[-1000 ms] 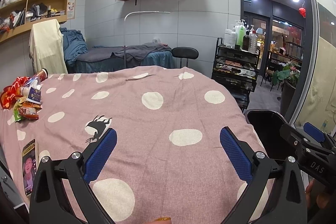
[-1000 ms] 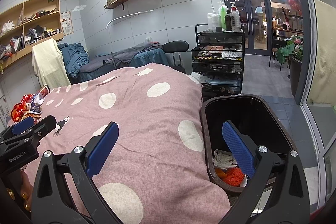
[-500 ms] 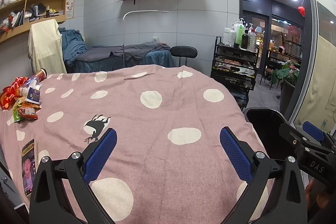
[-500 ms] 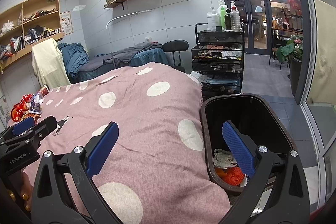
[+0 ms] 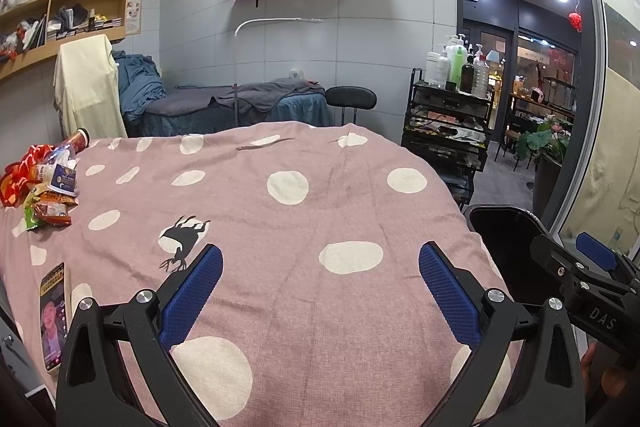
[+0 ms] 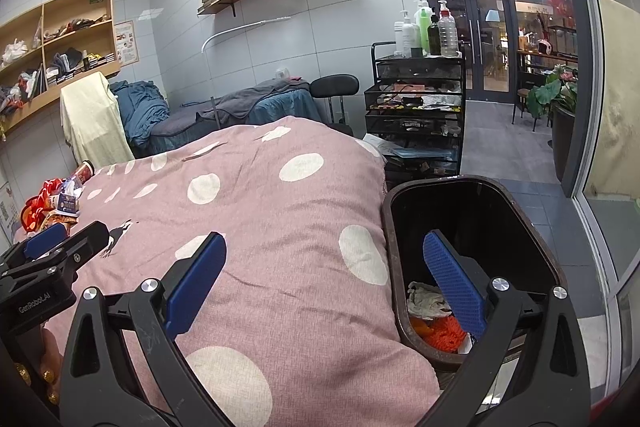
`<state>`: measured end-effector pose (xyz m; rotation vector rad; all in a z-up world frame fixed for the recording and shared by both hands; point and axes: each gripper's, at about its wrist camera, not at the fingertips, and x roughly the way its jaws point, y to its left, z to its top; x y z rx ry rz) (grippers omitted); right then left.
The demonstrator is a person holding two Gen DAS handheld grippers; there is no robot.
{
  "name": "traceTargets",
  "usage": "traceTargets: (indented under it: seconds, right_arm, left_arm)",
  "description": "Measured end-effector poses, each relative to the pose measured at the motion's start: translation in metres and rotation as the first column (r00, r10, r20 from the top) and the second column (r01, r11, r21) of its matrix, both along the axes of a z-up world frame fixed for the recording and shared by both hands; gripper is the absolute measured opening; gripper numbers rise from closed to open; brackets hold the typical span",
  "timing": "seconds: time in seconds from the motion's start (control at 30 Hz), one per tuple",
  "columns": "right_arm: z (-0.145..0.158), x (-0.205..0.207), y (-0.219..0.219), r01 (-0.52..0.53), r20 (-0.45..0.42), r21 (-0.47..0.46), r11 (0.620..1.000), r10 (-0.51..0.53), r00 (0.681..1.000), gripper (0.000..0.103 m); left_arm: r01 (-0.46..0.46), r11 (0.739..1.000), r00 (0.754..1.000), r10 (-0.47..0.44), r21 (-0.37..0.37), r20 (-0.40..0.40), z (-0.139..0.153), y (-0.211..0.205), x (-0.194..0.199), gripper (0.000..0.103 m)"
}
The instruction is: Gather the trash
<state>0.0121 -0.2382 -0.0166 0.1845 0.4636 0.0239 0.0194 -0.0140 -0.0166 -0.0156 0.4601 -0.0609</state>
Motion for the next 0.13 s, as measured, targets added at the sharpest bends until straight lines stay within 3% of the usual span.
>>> traceTargets:
  seconds: [0.13]
  right_arm:
    - [0.0004, -0.0001, 0.0002, 0.000, 0.001, 0.000, 1.000, 0.000, 1.000, 0.098]
  left_arm:
    - [-0.005, 1.000, 1.000, 0.005, 0.000, -0.004, 0.0002, 0.0008, 0.0006, 0.098]
